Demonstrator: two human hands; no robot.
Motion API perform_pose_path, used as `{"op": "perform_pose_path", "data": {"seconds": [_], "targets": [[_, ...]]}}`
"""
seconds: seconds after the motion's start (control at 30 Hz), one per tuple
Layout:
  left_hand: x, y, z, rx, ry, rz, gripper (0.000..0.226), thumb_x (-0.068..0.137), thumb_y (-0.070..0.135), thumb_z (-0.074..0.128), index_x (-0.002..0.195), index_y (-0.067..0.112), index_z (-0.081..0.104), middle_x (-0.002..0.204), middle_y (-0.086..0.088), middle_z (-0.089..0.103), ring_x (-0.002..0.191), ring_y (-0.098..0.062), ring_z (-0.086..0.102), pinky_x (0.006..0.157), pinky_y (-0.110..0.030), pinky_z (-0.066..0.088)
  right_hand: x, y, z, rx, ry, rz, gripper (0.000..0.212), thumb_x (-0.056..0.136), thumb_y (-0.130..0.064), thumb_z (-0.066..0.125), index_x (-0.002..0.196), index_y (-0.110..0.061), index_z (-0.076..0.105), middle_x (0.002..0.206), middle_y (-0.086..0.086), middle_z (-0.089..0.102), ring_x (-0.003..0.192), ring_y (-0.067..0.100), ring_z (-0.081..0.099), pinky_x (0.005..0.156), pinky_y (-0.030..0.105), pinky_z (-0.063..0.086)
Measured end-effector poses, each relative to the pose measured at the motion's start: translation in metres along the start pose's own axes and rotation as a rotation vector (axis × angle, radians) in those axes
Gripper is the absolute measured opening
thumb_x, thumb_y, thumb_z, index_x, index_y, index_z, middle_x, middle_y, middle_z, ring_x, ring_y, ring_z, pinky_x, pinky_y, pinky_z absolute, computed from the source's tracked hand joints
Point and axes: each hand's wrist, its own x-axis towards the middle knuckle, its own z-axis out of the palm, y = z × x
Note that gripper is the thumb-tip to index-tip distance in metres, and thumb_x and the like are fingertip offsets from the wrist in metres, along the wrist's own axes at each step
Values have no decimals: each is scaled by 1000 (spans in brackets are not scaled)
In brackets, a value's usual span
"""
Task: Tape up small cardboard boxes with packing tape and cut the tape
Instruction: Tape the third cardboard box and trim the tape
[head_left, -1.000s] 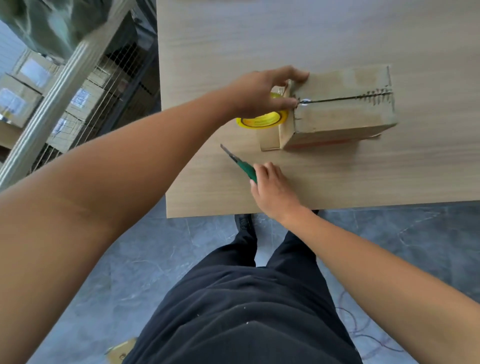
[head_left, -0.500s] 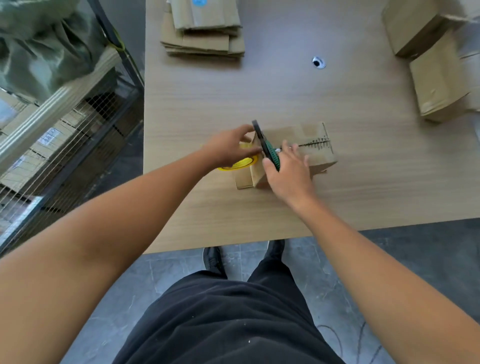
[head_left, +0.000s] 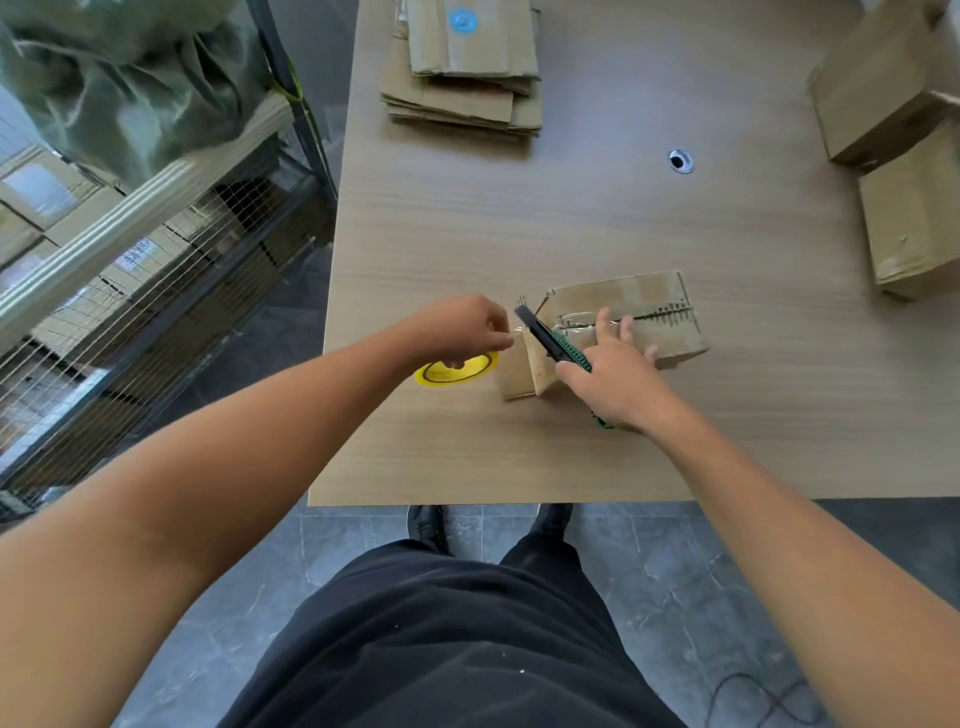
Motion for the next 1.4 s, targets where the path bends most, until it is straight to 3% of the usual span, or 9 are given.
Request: {"op": "perform_pose_path", "data": {"seconds": [0.13,0.2,0.3,0.4,0.67,1.1,1.23,1.33,1.4], "targets": [[3,-18,-5,284,151,-62,18,98,34,55,97,23,69,105,-5,71,92,-28,68,70,-30,42,-3,5,3,-258,-188,4,48,99,-48,46,112,-9,71,163,13,-31,150,39,-26,120,66,0],[-2,-43,-21,337,194,-142,22,100,33,53,104,19,69,108,-9,70,86,-29,66,71,-32,43,-7,8,7,-216,-176,-23,45,98,-50,48,102,-14,74,161,10,-34,148,37,-31,120,64,-7],[-1,-62,-40,120,202,-112,20,96,40,57,96,23,67,102,1,74,41,-13,60,61,-27,45,-8,14,2,191,-2,-84,40,93,-57,50,93,-23,71,169,8,4,155,29,-12,121,61,-8],[10,-33,-38,-102,124,80,15,93,40,64,83,30,60,143,17,55,44,-18,62,56,-25,48,-15,15,12,612,285,-21,63,85,-70,52,117,-17,66,134,6,63,139,29,38,113,52,28],[0,19,5,-620,-98,88,20,71,19,48,85,17,62,133,-29,54,84,-37,58,59,-39,49,4,6,48,464,797,16,50,83,-43,77,107,-1,64,114,13,61,115,30,57,118,58,27],[-96,54,80,-875,97,-167,36,72,21,41,95,1,60,146,-12,51,80,-36,55,52,-31,44,13,64,18,-48,383,-675,58,80,-32,82,121,3,61,143,16,52,142,30,41,119,64,19],[-122,75,79,-771,232,-247,28,77,17,39,87,8,63,139,-15,55,71,-35,53,48,-29,42,2,77,0,341,318,-826,31,84,-20,81,98,-3,60,139,5,57,133,21,48,120,47,25],[-145,97,65,-627,292,-246,30,67,22,40,77,23,68,119,-19,61,69,-33,56,52,-35,45,-23,82,-4,842,364,-759,18,89,-5,73,100,1,60,94,-17,64,85,7,58,82,22,45],[-154,116,54,-544,300,-202,29,70,24,43,80,27,69,113,-14,63,66,-28,61,49,-33,47,-43,82,-8,1184,192,-658,13,92,0,69,94,-2,56,77,6,63,67,16,59,70,27,50]]}}
